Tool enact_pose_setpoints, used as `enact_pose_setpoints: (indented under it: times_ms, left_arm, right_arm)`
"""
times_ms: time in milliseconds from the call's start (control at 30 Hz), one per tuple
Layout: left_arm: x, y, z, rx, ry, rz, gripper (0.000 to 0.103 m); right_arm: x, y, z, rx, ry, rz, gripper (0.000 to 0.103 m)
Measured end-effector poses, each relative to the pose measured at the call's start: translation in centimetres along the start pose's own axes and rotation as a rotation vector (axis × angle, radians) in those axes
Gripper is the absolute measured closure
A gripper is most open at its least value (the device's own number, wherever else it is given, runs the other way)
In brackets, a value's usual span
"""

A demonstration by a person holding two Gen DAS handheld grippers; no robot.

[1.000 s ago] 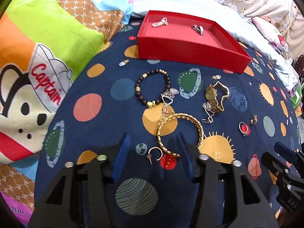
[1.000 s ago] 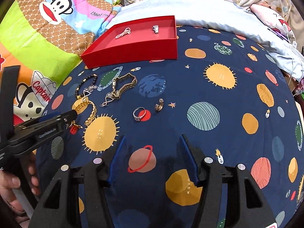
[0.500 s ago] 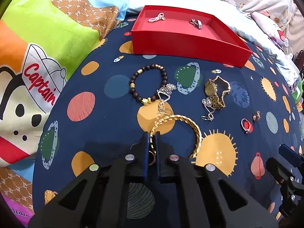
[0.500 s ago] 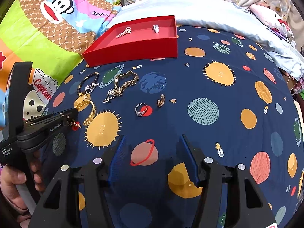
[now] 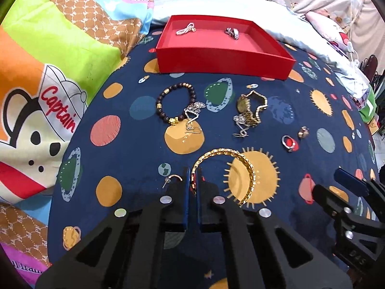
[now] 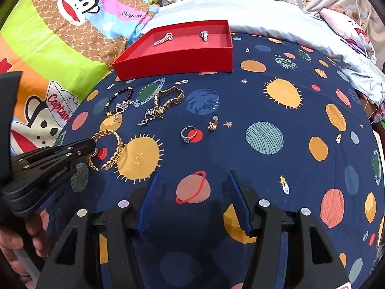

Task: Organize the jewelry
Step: 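Grasp the gold bangle with the left tool while the right tool grasps the gold chain bracelet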

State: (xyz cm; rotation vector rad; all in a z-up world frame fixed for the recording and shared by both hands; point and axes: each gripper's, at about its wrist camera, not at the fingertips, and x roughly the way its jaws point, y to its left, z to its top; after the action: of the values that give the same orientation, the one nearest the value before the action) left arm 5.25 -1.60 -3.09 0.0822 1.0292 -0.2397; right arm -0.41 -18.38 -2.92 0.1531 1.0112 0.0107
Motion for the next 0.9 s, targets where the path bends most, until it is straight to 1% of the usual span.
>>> enact_pose_setpoints:
  times_ms: [167,367,700,900]
  left_arm:
    - [-1.0,-0.2,-0.3,0.002,0.003,-0.021,0.100]
    - [-1.2,0.2,-0.3,-0.006,0.007,-0.021,0.100]
    - [-1.4,1.3,-0.1,-0.025,0.008,-0.005,0.099]
    - [-1.0,2.4,-0.2,-0.051,0.019,0.012,0.099]
  right_arm:
    - [0.1,0.2,0.1,-0.004,0.002,0.001,0.046]
    - [0.4,0.2,0.6,-0.005,0.005,-0.006,0.046]
    - [1.0,0.0,4.8,0.013,-0.044,0.003,0.046]
    - [2.9,1.0,6.4,0.019,-0.031,0.024,0.046]
